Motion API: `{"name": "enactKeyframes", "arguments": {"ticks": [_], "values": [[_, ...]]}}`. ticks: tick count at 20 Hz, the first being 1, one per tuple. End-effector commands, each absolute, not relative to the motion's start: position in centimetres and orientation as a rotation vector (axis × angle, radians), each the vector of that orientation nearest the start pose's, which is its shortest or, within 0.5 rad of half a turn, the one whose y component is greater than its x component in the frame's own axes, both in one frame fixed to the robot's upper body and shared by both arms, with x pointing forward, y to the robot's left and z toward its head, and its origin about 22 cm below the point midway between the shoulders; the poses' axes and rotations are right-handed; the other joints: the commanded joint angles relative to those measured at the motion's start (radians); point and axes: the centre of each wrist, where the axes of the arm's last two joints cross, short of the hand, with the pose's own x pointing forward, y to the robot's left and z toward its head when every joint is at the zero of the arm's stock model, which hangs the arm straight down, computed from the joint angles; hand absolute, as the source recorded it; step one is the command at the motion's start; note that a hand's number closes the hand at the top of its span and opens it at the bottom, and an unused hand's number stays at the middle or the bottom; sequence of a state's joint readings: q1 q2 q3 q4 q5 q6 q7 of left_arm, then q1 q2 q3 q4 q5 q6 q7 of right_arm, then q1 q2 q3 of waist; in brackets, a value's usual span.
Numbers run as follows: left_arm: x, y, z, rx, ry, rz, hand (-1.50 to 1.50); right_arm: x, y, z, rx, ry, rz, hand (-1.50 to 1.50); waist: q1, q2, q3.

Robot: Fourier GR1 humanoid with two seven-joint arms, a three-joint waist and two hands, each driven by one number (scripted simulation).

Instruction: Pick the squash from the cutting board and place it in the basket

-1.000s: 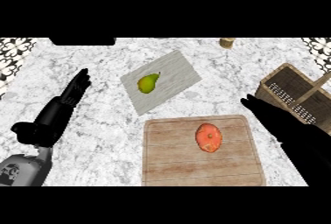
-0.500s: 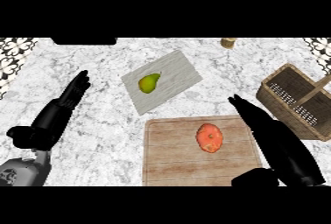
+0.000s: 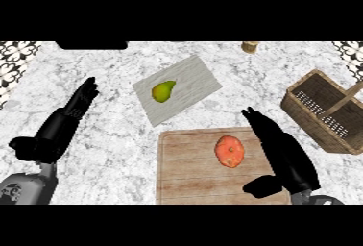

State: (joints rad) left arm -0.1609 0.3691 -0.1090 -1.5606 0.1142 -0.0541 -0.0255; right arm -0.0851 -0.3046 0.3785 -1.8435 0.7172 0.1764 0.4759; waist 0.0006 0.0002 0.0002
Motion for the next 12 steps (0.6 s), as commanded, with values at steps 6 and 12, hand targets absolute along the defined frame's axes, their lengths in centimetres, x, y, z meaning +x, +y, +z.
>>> {"name": "enactKeyframes", "arguments": {"ticks": [6, 12], "values": [[27.1, 26.4, 5.4, 0.055, -1.701, -0.377, 0.0, 22.6, -18.1, 9.0, -0.592, -1.42, 0.993, -1.5, 0.0, -0.001, 0.0], [27.9, 25.7, 6.9, 0.047, -1.702, -0.379, 0.0, 24.2, -18.1, 6.7, -0.619, -1.357, 1.03, -1.5, 0.0, -0.001, 0.0]]}}
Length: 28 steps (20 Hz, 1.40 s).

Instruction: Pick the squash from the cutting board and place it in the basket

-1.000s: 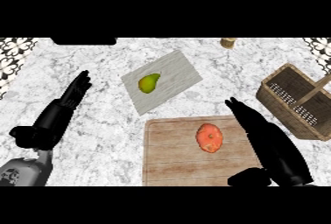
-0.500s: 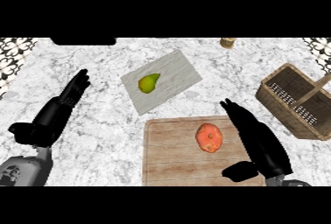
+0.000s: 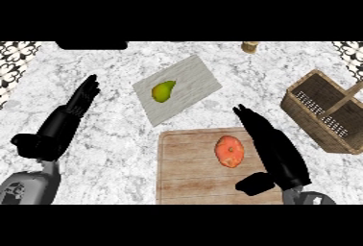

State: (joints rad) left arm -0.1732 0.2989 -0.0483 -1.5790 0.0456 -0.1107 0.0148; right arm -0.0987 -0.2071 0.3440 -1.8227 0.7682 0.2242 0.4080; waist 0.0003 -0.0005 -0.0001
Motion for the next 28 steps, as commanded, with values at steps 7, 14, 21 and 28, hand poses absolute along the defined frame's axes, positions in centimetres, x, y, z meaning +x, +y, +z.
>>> {"name": "enactKeyframes", "arguments": {"ticks": [7, 14, 21, 28], "values": [[27.4, 27.3, 4.8, 0.051, -1.687, -0.367, 0.0, 23.5, -17.3, 6.3, -0.669, -1.295, 1.085, -1.5, 0.0, 0.0, 0.0], [28.3, 27.1, 5.6, 0.027, -1.678, -0.387, 0.0, 25.5, -16.2, 4.5, -0.678, -1.276, 1.095, -1.5, 0.001, 0.001, 0.0], [30.2, 26.8, 5.6, 0.029, -1.682, -0.386, 0.0, 25.8, -14.1, 3.5, -0.694, -1.226, 1.104, -1.5, -0.002, 0.001, 0.0], [27.4, 28.5, 8.6, 0.038, -1.688, -0.397, 0.0, 26.0, -15.3, 2.6, -0.693, -1.184, 1.113, -1.5, 0.003, -0.001, 0.0]]}}
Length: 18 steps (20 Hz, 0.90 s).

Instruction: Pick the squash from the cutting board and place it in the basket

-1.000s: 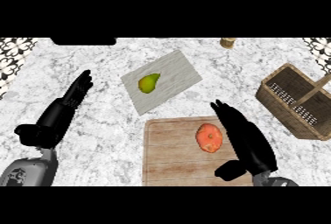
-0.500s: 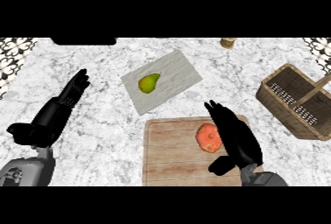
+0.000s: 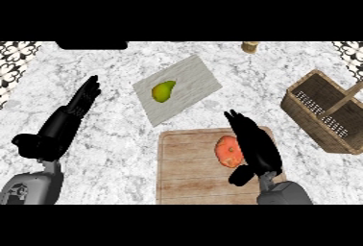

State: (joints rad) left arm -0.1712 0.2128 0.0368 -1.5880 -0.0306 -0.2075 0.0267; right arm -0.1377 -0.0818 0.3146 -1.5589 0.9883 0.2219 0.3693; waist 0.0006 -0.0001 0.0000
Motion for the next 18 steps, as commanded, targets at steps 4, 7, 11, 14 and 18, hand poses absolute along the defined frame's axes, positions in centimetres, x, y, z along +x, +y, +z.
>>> {"name": "enactKeyframes", "arguments": {"ticks": [4, 7, 11, 14, 18], "values": [[27.1, 26.2, 4.5, 0.036, -1.693, -0.388, 0.0, 25.3, -17.3, 2.2, -0.621, -1.152, 1.142, -1.5, -0.002, -0.001, 0.0], [28.7, 26.7, 5.5, 0.055, -1.692, -0.377, 0.0, 25.1, -14.8, -1.0, -0.583, -1.152, 1.164, -1.5, -0.001, 0.0, 0.0], [28.3, 27.1, 5.4, 0.049, -1.687, -0.397, 0.0, 26.2, -14.2, -1.3, -0.594, -1.111, 1.26, 1.5, 0.001, 0.0, 0.0], [28.0, 25.7, 5.4, 0.049, -1.695, -0.378, 0.0, 27.7, -14.8, -1.3, -0.603, -1.114, 1.253, 1.5, 0.002, 0.0, 0.0], [28.4, 26.9, 5.3, 0.008, -1.679, -0.386, 0.0, 25.5, -13.2, -3.8, -0.651, -1.139, 1.372, 1.5, 0.004, 0.002, 0.0]]}}
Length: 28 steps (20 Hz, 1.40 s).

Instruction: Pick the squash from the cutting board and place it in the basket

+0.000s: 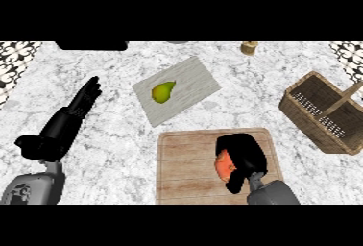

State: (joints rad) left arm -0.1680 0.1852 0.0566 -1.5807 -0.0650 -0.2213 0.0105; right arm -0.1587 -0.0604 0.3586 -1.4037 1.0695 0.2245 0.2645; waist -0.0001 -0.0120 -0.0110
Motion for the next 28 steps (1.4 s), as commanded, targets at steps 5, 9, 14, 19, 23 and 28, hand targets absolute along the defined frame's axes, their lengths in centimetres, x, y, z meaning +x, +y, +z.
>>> {"name": "enactKeyframes", "arguments": {"ticks": [5, 9, 14, 19, 23, 28], "values": [[28.3, 26.5, 5.4, 0.042, -1.691, -0.382, 0.0, 27.7, -11.5, 1.1, -0.836, -1.08, 1.164, 1.5, 0.007, 0.013, 0.01], [28.8, 26.3, 6.0, 0.031, -1.685, -0.391, 0.0, 29.8, -12.9, 3.8, -1.003, -0.852, 0.799, 1.5, 0.013, 0.014, 0.009], [28.9, 25.2, 5.8, 0.016, -1.698, -0.398, 0.0, 31.9, -8.1, 9.5, -1.086, -0.87, 0.61, 1.5, 0.035, 0.013, 0.011], [29.5, 23.8, 6.3, -0.002, -1.703, -0.421, 0.0, 31.8, -5.3, 14.3, -0.969, -1.073, 0.415, 1.5, 0.038, 0.013, 0.011], [29.0, 25.9, 6.8, 0.011, -1.689, -0.406, 0.0, 31.1, -4.8, 18.5, -0.993, -1.356, 0.206, 1.5, 0.037, 0.003, 0.011], [28.4, 25.9, 5.7, 0.011, -1.675, -0.412, 0.0, 29.6, -2.7, 23.4, -1.036, -1.485, 0.057, 1.5, 0.039, 0.001, 0.009]]}}
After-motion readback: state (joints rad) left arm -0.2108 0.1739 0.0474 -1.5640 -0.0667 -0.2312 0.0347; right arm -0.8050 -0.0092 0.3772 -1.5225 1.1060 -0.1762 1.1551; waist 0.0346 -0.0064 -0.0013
